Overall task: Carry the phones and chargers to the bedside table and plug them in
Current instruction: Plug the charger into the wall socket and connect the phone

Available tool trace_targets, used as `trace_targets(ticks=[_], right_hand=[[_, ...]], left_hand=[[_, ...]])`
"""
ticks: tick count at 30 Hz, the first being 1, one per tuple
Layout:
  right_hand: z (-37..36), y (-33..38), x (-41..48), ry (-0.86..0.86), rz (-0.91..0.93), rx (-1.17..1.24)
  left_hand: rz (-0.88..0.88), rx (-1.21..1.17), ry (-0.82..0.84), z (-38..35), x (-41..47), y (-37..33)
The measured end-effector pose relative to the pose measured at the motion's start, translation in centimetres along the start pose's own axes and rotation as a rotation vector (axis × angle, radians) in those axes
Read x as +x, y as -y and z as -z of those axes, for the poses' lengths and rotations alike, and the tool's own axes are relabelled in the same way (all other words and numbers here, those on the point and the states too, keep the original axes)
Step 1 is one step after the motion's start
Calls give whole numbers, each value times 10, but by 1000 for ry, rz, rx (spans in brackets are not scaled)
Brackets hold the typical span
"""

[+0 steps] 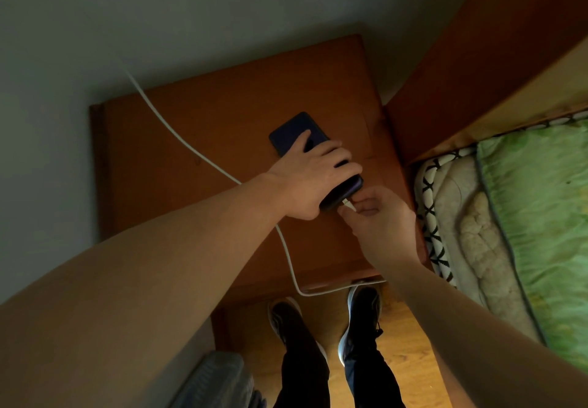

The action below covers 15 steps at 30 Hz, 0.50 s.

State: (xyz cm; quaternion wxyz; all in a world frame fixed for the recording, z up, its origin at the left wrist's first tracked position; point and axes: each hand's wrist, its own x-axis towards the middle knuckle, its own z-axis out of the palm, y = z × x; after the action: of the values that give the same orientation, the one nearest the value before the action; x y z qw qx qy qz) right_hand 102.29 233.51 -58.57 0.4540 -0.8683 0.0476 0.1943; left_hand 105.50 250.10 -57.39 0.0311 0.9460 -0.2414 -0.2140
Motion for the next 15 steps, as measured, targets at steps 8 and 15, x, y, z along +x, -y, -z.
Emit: trace_targets(ticks=[8,15], right_hand=[[-3,-4,4,-4,119,-73],[-4,-13,3,53,252,-312]], left_hand=[[6,11,1,-3,0,-2],[26,30,16,-11,2,-4]])
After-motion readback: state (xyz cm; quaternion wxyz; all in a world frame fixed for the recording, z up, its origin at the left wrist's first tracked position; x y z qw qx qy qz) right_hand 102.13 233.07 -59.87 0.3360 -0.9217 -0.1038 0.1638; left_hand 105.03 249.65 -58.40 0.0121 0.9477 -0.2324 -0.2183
